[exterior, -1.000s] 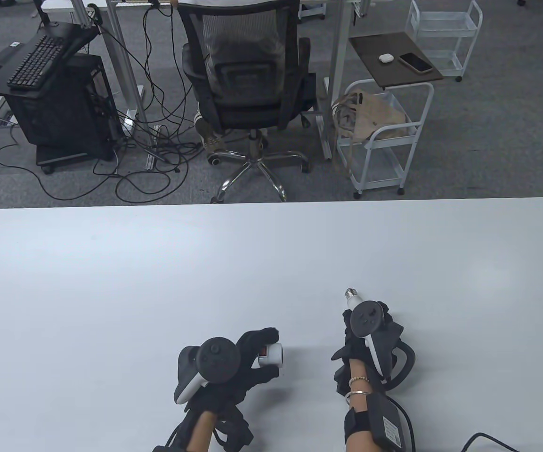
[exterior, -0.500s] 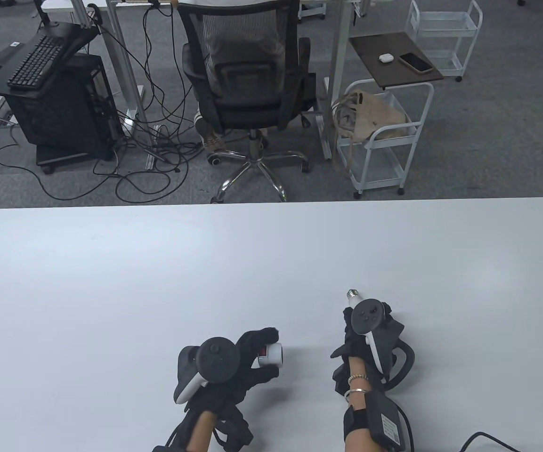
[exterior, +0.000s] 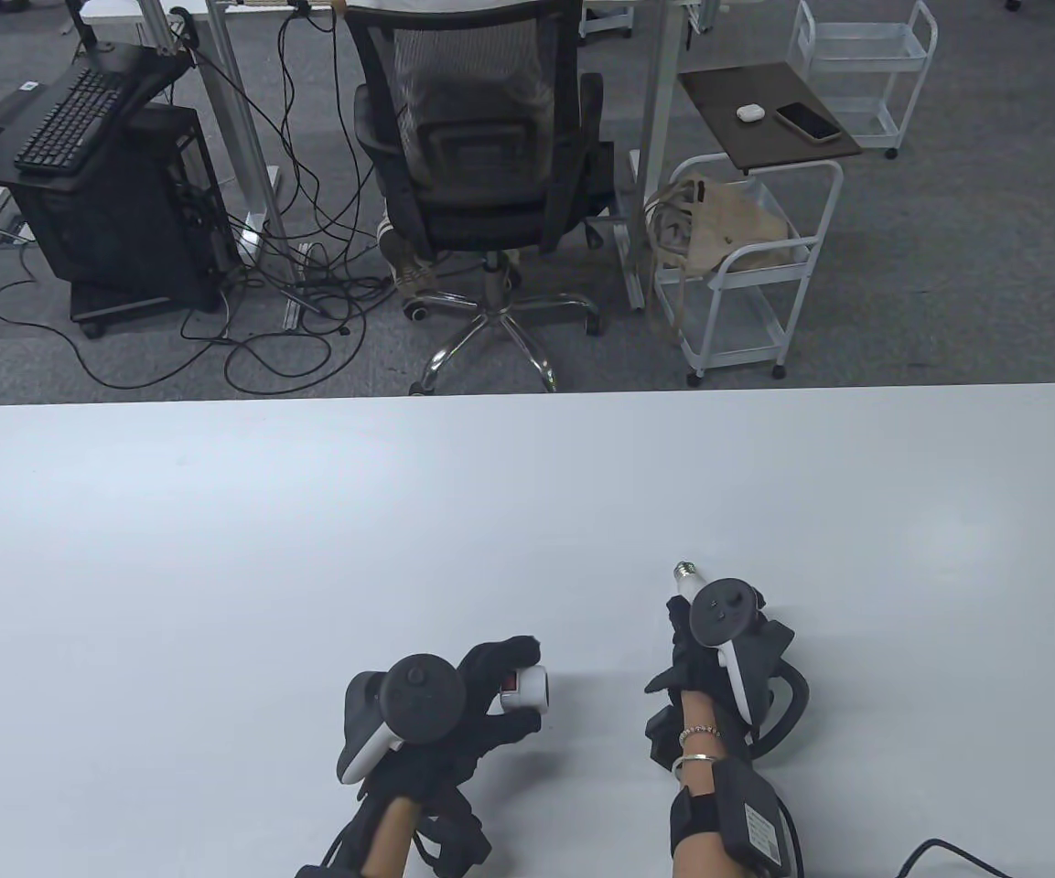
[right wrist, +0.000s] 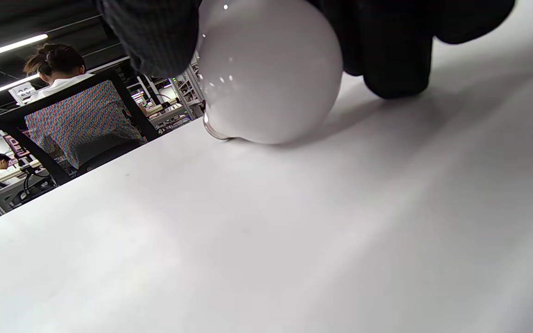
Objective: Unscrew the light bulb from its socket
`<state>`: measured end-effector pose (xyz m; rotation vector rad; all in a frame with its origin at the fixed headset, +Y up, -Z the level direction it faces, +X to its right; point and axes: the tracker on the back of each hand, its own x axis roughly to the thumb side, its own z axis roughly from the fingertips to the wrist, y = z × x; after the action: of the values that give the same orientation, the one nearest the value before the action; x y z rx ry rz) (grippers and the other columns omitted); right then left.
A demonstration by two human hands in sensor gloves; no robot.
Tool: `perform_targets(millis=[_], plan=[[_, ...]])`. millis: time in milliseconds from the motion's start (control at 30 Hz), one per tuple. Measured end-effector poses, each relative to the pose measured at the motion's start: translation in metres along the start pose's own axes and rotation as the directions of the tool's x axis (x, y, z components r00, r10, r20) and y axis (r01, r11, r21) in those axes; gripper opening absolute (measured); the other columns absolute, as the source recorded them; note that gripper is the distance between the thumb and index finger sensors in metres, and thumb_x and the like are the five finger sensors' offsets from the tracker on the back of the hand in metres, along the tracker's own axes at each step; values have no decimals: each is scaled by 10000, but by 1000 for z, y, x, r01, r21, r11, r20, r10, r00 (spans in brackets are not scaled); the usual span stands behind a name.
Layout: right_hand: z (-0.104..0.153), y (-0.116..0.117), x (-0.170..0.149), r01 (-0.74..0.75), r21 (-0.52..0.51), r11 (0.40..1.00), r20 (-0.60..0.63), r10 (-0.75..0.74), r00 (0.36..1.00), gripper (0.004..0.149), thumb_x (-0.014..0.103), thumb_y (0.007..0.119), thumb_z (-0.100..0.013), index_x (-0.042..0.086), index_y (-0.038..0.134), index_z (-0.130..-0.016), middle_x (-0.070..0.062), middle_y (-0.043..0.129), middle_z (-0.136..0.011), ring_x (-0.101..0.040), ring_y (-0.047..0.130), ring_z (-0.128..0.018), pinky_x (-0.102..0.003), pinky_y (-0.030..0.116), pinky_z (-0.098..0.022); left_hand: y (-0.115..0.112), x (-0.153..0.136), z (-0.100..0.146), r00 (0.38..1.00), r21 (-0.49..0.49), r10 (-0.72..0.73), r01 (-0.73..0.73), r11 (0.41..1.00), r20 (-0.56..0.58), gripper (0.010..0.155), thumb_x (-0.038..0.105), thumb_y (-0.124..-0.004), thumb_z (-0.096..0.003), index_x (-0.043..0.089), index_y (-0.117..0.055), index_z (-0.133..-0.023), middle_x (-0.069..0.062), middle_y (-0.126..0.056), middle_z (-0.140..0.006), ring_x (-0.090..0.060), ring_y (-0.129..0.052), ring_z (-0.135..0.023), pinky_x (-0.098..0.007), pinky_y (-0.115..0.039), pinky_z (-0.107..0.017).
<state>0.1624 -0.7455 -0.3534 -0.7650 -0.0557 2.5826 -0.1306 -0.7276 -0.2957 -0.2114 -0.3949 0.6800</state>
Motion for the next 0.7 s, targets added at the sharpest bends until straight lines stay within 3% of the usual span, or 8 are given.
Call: perform_targets(millis=[400,600,700], plan=[[-1,-9,-2,17,7,1000,0,-17,1000,840,510,742,-591,-80,414,-1089,-385,657,-1001,-541,820,-812,-648,616,-612,0,-1,0,1000,1,-4,4,1000,-3,706,455,-824,-559,386,-426,-1138,-40,-598,-1215,-234,-756,-1071,-409,-658,-835],[5,-35,6,-49,-19,999,77,50,996,854,526,722,-598,-12,347,-1145,-373,483,-1108,-605,621,-937,-681,539,-638,-2,0,-1,1000,-8,-7,7,1000,-3,707,455,-826,-556,383,-430,-1137,-45,-609,-1210,-236,-775,-1063,-406,-676,-827],[14,-52,12,-58,-17,998,179,61,982,839,525,718,-600,22,344,-1158,-343,440,-1140,-597,543,-983,-676,499,-664,-3,0,-1,1000,-12,-15,15,1000,-2,707,456,-828,-555,382,-433,-1137,-54,-619,-1207,-236,-784,-1058,-404,-683,-823]])
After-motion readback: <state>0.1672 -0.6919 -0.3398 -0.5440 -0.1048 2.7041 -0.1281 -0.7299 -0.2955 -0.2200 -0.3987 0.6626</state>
